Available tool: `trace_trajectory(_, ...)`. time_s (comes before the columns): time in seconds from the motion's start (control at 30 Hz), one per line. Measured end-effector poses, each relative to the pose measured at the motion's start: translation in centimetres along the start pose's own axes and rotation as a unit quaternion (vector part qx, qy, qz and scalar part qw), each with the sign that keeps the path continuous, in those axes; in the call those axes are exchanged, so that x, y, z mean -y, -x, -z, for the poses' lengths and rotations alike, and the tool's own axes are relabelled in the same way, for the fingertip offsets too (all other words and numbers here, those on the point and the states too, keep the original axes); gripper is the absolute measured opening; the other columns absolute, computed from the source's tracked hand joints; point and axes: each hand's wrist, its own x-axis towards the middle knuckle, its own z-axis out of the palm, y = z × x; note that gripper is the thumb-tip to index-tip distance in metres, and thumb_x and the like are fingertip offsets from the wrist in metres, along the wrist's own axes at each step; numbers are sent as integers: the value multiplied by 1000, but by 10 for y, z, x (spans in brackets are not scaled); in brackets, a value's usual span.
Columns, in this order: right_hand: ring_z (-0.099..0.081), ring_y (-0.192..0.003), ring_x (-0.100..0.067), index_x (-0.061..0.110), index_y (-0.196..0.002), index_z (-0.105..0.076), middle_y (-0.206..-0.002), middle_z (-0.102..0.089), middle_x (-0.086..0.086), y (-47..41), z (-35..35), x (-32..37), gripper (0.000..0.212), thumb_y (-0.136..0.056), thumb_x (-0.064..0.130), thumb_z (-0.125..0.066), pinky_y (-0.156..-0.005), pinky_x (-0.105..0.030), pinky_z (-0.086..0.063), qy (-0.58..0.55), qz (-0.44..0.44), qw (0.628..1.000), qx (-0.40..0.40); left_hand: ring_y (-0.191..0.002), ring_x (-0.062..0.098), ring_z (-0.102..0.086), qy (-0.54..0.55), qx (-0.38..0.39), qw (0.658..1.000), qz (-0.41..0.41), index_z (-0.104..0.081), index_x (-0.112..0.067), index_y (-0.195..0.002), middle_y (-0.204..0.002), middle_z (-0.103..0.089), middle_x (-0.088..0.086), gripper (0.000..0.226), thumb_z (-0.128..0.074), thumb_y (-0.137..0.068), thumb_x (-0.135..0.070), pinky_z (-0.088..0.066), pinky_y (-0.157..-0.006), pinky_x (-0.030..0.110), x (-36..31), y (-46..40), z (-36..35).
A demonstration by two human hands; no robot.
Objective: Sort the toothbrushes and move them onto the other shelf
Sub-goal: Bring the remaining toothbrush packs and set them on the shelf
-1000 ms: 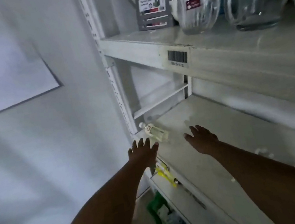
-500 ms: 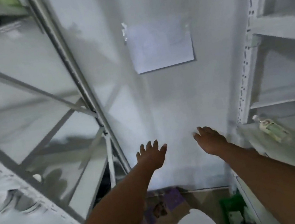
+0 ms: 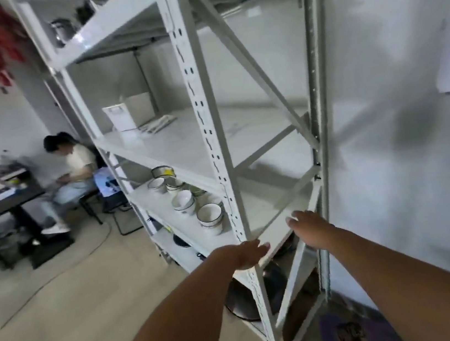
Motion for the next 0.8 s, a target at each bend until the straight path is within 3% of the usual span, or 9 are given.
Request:
trace_trajectory(0.07,-31,-140,-34,9,-150,-28,-156,-27,-16,-8,-18,34,48,-103,20,-24,-114,-43,-30,17,32,997,66,-150,29,-9,-12,2,999,50,-5,-25,-153,-163,-3,6,69,-12,-95,-62,-5,-120,52,35,13,0)
trace_trajectory(0.23,-23,-147,-28,12,-151,-26,-160,-22,-10,3,-52,108,55,-104,39,-18,-117,-41,-19,75,162,964,198,-148,37,-8,18,-81,980,179,-5,-24,-154,-162,1,14,59,-12,-99,-45,-13,-118,56,111,54,-7)
trace_trajectory(0.33,-20,-147,-30,17,-152,-24,-161,-17,-9,7,-68,141,55,-103,41,-23,-119,-44,-18,102,233,947,197,-148,36,-5,52,-119,962,240,-7,-27,-153,-163,0,11,54,-14,-101,-40,-10,-119,56,146,83,-16)
trace_trajectory(0.53,-24,-146,-28,24,-153,-24,-161,-20,-2,7,-96,201,64,-98,55,-28,-115,-44,-24,111,302,935,146,-148,37,-3,168,-163,907,351,-14,-22,-152,-162,-7,9,67,-21,-95,-57,-5,-119,58,212,139,-29)
trace_trajectory(0.8,-27,-143,-24,27,-148,-30,-159,-24,0,-32,-150,286,60,-95,56,-24,-112,-45,-28,145,346,916,138,-143,45,-14,120,-183,896,385,-17,-28,-151,-158,-17,12,60,-19,-96,-52,-19,-115,58,314,149,-33)
